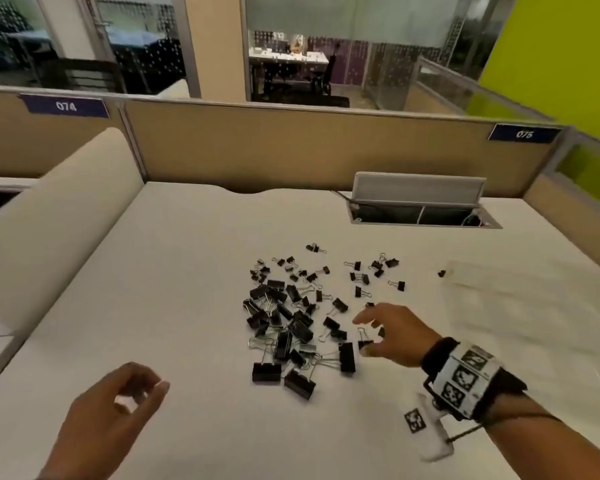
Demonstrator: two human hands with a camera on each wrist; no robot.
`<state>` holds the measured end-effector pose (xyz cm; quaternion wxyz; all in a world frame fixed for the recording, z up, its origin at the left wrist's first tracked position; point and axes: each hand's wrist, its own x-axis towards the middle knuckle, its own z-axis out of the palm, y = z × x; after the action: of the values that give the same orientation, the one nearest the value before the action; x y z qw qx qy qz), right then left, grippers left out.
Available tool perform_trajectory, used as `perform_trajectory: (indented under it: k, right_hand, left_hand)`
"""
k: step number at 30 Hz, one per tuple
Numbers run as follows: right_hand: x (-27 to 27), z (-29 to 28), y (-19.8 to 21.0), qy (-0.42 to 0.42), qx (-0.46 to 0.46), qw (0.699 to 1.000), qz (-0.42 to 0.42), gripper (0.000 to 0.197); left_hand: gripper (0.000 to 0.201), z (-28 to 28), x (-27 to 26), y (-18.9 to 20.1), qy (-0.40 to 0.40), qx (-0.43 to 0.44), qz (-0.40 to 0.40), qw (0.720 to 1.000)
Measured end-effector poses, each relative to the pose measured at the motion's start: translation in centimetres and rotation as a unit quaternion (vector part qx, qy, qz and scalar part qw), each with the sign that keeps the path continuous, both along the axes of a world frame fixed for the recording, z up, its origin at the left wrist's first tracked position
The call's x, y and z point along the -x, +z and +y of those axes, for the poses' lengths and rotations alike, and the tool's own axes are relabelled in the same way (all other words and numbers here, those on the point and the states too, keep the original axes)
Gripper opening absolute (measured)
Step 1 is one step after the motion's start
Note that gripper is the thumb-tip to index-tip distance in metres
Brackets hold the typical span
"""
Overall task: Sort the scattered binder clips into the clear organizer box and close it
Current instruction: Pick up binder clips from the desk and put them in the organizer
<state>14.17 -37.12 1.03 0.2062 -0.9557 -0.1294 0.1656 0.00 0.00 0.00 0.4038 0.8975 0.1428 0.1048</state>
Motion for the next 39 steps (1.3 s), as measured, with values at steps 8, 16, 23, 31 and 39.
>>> perform_trajectory:
  k: [8, 16, 23, 31, 39]
  right_hand:
    - [-1.3, 0.5, -7.0, 0.065, -0.012, 0.997, 0.042, 0.069]
    - [-2.9, -1.5, -9.5, 0.125, -0.069, 0.990, -0.006, 0.057]
    - [-4.0, -3.9, -7.7, 0.068, -0.230, 0.970, 0.047, 0.050]
    - [-3.5, -4.4, -7.8, -0.162, -0.575, 0.756, 0.268, 0.037]
    - [-2.0, -1.2, -6.7, -0.245, -0.536, 0.753, 0.294, 0.050]
  left_hand:
    - [0.032, -8.7, -7.5, -6.2, -0.175, -0.041, 0.175, 0.968]
    - [0.039, -11.3, -9.1, -9.1, -0.126, -0.083, 0.169, 0.974]
    - [0.044, -11.6, -8.8, -9.6, -0.094, -0.105, 0.198, 0.970]
    - [0.041, -6.6, -6.3, -7.6, -0.042, 0.143, 0.162, 0.975]
    - [0.047, -4.8, -6.7, -7.8, -0.002, 0.690, 0.081, 0.719]
